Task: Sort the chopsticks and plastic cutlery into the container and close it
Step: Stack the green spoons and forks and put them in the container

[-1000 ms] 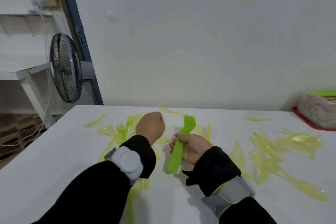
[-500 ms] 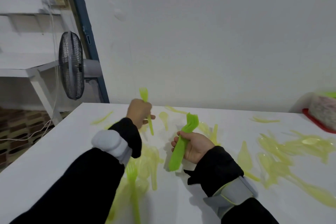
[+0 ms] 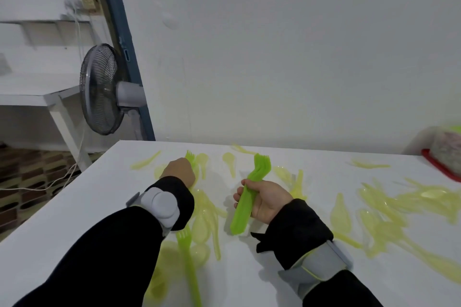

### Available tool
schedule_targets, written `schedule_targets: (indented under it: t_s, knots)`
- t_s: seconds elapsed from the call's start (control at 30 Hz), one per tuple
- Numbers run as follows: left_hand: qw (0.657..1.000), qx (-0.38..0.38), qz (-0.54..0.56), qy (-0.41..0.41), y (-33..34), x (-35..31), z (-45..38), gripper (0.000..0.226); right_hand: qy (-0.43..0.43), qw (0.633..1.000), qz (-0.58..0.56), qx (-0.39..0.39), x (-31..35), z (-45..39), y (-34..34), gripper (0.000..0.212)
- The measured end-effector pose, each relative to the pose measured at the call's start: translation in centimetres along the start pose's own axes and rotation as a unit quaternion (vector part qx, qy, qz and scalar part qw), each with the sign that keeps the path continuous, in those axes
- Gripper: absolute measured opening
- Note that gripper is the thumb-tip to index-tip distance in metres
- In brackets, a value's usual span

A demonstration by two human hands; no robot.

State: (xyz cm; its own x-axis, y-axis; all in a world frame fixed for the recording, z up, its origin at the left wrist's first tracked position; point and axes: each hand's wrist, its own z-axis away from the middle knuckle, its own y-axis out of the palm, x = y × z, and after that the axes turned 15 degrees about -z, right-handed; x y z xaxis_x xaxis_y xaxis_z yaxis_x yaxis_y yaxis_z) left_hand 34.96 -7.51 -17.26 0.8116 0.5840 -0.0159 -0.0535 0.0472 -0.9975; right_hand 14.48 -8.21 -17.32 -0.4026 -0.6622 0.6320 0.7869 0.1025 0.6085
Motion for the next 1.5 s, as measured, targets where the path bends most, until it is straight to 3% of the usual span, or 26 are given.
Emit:
schedule_targets:
  t_s: [0.17, 0.23, 0.37, 0.43, 0.5, 0.6, 0.67, 0.77, 0.8, 0.9, 1.03, 1.13, 1.2, 1.3, 1.5]
  knots:
    - [0.987, -0.062, 0.143, -0.03, -1.3, 0.6, -0.4, 0.015, -0.004, 1.0, -0.007, 0.015, 0.3, 0.7, -0.2, 0.022]
    - [0.963, -0.103, 0.246, -0.038, -2.8, 1.1, -0.3, 0.003, -0.006, 1.0, -0.01, 0.019, 0.6, 1.2, -0.1, 0.022]
    - [0.904, -0.15, 0.399, -0.017, -6.5, 1.9, 1.5, 0.018, -0.001, 1.0, -0.002, 0.026, 0.3, 2.1, 0.6, 0.022]
    - [0.904, -0.135, 0.405, -0.003, -7.4, 2.0, 3.0, 0.018, 0.0, 1.0, -0.001, 0.03, 0.1, 2.4, 0.8, 0.023]
    - [0.925, -0.069, 0.374, 0.01, -7.3, 1.7, 5.1, 0.012, -0.003, 0.999, -0.004, 0.034, -0.2, 2.6, 0.6, 0.023]
    - [0.99, 0.002, 0.133, 0.035, -6.0, 1.5, 10.1, 0.022, 0.007, 0.999, -0.002, 0.045, -0.9, 3.4, 0.0, 0.022]
    - [0.997, 0.06, -0.001, 0.05, -4.6, 1.2, 13.1, 0.028, 0.012, 0.999, 0.007, 0.05, -1.3, 4.2, -0.5, 0.022]
    - [0.99, 0.124, -0.051, 0.039, -2.1, 0.6, 15.4, 0.018, 0.02, 0.998, 0.011, 0.052, -1.5, 5.2, -1.3, 0.021]
    - [0.992, 0.112, -0.047, 0.028, -1.6, 0.4, 16.0, 0.007, 0.022, 0.998, 0.014, 0.055, -1.4, 5.5, -1.6, 0.02]
    - [0.999, 0.049, -0.019, -0.012, -0.7, 0.0, 17.1, 0.02, 0.026, 0.997, 0.011, 0.066, -1.0, 6.5, -2.6, 0.018]
    - [0.995, -0.058, 0.058, -0.048, -1.6, -0.5, 17.7, 0.007, 0.009, 0.997, 0.007, 0.08, -0.1, 7.9, -3.9, 0.016]
    - [0.973, -0.13, 0.193, -0.001, -2.7, -2.6, 18.1, 0.009, -0.008, 0.997, 0.003, 0.083, 0.6, 8.8, -5.2, 0.016]
    - [0.944, -0.09, 0.308, 0.07, -3.2, -5.9, 19.3, 0.014, -0.015, 0.997, 0.001, 0.078, 1.1, 9.7, -6.3, 0.018]
    - [0.914, -0.018, 0.38, 0.14, -2.4, -11.3, 20.9, 0.012, -0.037, 0.997, -0.018, 0.068, 1.7, 10.5, -8.5, 0.019]
    - [0.903, 0.018, 0.405, 0.141, -0.8, -16.3, 21.7, 0.016, -0.099, 0.994, 0.013, 0.048, 3.2, 11.9, -11.9, 0.017]
